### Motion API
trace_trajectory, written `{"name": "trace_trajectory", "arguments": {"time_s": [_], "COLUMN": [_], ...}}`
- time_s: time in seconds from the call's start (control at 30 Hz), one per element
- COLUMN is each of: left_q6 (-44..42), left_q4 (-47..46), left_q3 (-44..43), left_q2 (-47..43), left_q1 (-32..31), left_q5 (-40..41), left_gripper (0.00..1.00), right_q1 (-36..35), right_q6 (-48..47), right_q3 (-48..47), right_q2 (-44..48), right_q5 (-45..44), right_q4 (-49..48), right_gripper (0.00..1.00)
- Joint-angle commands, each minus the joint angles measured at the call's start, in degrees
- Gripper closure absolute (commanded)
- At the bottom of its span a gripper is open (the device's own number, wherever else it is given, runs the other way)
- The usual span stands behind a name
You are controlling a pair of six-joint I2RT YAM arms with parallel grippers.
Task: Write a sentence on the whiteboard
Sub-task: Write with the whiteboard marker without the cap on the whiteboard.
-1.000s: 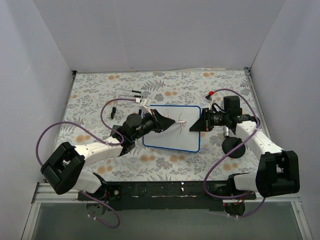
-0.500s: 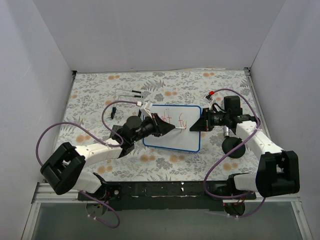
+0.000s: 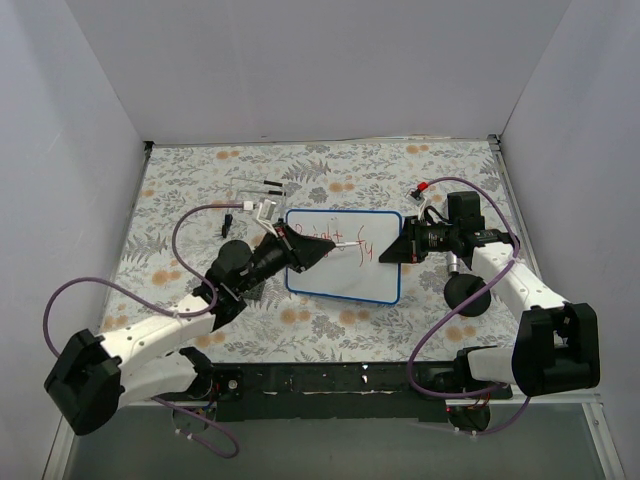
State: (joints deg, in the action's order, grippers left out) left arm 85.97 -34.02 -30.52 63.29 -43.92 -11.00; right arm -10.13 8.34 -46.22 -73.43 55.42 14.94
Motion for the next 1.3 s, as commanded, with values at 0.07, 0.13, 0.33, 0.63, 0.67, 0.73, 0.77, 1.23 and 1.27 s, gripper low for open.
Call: {"name": "trace_trajectory", "arguments": {"time_s": [0.07, 0.13, 0.33, 0.63, 0.67, 0.73, 0.77, 1.23, 1.27], "left_q6": [-2.39, -2.65, -3.44, -13.01, -13.81, -15.30, -16.27, -14.78, -14.96], "left_q4": [7.37, 8.88, 13.63, 23.20, 25.21, 26.46, 27.33, 23.38, 23.73], "left_q3": [3.18, 4.59, 8.63, 3.99, 2.76, 2.05, 1.44, 1.08, 0.91], "left_q2": [-11.15, -13.44, -21.62, -25.14, -25.14, -25.23, -25.23, -25.32, -24.97], "left_q1": [3.48, 4.10, 4.81, 5.51, 5.77, 6.13, 6.56, 9.12, 9.12], "left_q5": [2.31, 1.95, 1.60, -2.00, -1.92, -2.62, -2.97, -11.84, -12.63], "left_gripper": [1.00, 1.00, 1.00, 1.00, 1.00, 1.00, 1.00, 1.00, 1.00], "right_q1": [0.02, 0.02, -0.24, -1.64, -2.17, -2.87, -3.66, -4.99, -4.99], "right_q6": [-1.83, -2.71, -7.98, -15.54, -16.07, -17.73, -18.18, -21.96, -21.96], "right_q3": [-0.72, -0.63, -0.98, -3.97, -4.06, -4.67, -4.85, -5.29, -5.11], "right_q2": [2.50, 2.50, 2.77, -0.05, -0.48, -1.01, -1.62, -2.69, -2.60], "right_q5": [3.29, 3.21, 2.85, 5.49, 5.49, 5.40, 5.40, 6.19, 6.19], "right_q4": [-2.11, -1.41, 1.23, 6.59, 7.03, 8.34, 8.70, 10.55, 10.46], "right_gripper": [0.99, 0.99, 0.99, 0.99, 0.99, 0.99, 0.99, 0.99, 0.99]}}
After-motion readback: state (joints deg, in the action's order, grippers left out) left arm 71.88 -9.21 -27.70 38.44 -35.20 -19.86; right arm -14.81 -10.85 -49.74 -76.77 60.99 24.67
